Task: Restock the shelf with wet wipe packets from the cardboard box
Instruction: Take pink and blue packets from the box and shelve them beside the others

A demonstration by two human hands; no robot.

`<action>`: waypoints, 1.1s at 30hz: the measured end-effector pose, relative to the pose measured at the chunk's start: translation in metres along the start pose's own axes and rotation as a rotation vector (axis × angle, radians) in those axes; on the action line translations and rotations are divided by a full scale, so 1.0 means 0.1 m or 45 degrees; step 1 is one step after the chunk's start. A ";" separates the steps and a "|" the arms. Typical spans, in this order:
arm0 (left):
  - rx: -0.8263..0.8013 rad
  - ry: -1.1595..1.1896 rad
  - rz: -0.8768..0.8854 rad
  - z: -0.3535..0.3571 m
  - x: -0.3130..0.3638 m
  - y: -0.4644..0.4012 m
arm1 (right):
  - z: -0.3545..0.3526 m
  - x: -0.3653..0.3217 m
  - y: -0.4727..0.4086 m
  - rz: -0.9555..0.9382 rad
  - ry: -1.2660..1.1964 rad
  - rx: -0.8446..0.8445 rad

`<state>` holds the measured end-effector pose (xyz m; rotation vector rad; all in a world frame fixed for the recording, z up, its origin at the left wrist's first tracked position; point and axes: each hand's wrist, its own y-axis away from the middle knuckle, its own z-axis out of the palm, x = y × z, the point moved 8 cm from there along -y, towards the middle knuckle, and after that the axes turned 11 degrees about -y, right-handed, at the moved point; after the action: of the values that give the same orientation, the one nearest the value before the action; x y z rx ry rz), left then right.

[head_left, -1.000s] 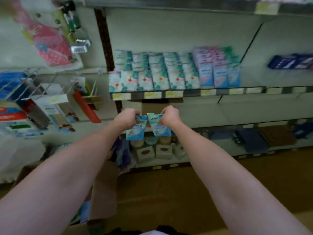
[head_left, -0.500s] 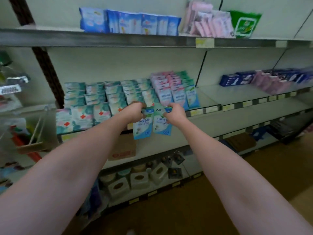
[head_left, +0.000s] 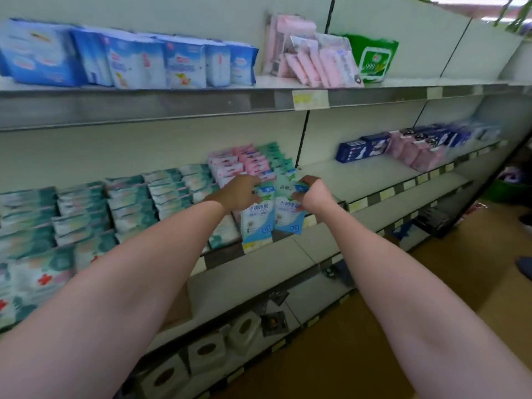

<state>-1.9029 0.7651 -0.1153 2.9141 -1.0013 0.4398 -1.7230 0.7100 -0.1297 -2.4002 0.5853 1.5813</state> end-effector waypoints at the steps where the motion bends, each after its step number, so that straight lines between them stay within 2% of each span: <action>1: -0.002 -0.008 0.012 0.00 0.05 -0.10 | -0.05 0.00 -0.12 -0.030 0.031 -0.014; 7: -0.015 -0.005 -0.026 0.06 0.30 -0.77 | -0.29 0.05 -0.83 -0.111 0.226 -0.093; 12: -0.027 -0.014 -0.139 0.23 0.34 -1.11 | -0.32 0.25 -1.33 -0.163 0.124 -0.267; 21: 0.022 0.105 -0.294 0.41 0.54 -1.40 | 0.04 0.42 -1.78 -0.187 -0.044 -0.675; 29: 0.134 0.092 -0.447 0.56 0.65 -1.42 | -0.02 0.52 -1.95 -0.193 -0.201 -0.725; 33: 0.164 0.080 -0.473 0.59 0.74 -1.50 | -0.18 0.48 -2.07 -0.307 -0.110 -0.587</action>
<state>-1.7406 0.8329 -0.1419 3.0771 -0.4210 0.5862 -1.6017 0.8792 -0.1754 -2.5661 -0.1014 1.8531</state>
